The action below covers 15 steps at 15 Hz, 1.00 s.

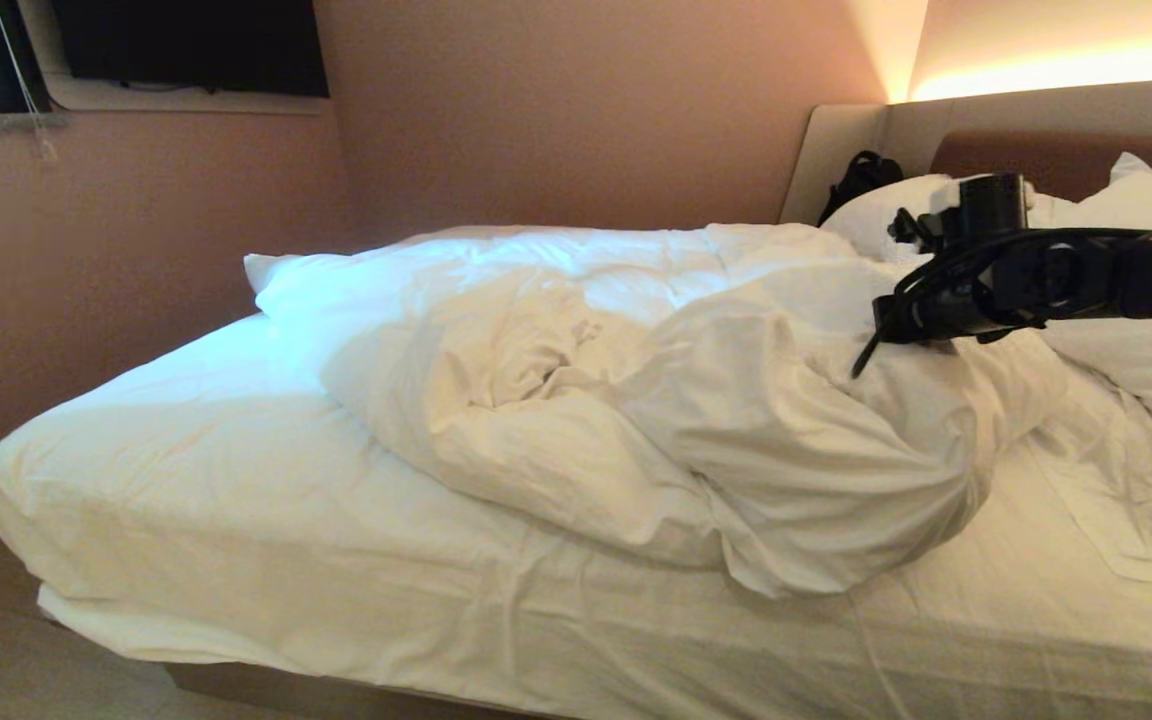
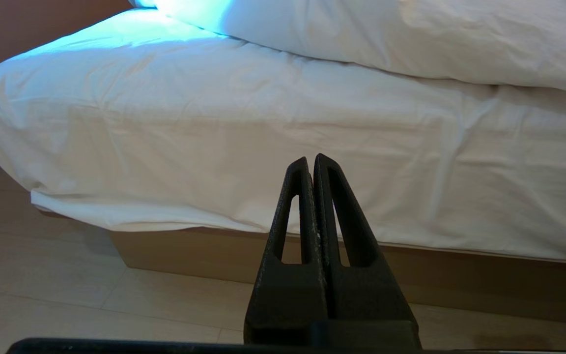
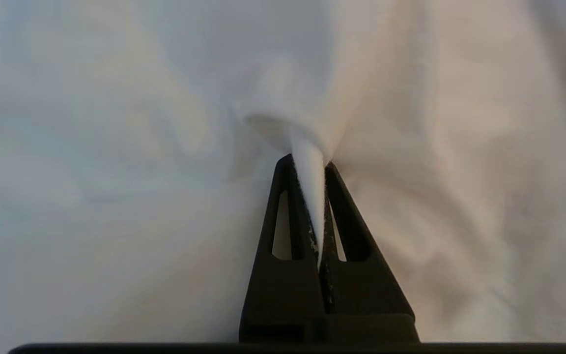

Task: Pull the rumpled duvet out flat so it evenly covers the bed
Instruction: Flatten the corners of the folded blanket

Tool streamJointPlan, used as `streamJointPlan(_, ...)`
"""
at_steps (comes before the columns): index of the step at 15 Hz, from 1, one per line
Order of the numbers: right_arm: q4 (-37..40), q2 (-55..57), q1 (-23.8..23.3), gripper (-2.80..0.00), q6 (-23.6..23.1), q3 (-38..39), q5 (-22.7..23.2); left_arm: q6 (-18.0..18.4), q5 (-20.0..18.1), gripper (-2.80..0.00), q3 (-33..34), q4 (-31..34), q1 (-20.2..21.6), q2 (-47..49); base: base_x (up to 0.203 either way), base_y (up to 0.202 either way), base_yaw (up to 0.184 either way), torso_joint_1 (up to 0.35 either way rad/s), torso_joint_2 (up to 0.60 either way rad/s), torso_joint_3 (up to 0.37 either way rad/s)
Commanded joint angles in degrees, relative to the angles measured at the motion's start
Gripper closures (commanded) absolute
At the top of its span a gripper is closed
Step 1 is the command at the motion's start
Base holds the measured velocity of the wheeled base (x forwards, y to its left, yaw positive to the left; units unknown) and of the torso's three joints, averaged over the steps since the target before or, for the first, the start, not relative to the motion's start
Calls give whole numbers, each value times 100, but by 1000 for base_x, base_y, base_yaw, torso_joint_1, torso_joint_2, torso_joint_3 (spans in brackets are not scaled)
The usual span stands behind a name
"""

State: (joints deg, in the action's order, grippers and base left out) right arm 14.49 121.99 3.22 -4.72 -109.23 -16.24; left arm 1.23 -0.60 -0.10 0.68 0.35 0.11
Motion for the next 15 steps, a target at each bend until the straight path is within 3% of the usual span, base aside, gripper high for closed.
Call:
streamJointPlan(1, 38, -331, -142, 0, -111, 202, -557, 0, 4, 0, 1, 2, 0, -2, 0, 0, 0, 0, 0, 0)
streamJointPlan(10, 76, -1975, -353, 0, -806, 1865, -708, 0, 6, 0, 1, 2, 8, -2, 0, 0, 0, 0, 0, 0)
streamJointPlan(15, 2, -2555, -645, 0, -1734, 2755, -819, 0, -2, 0, 1, 2, 6, -2, 0, 0, 0, 0, 0, 0)
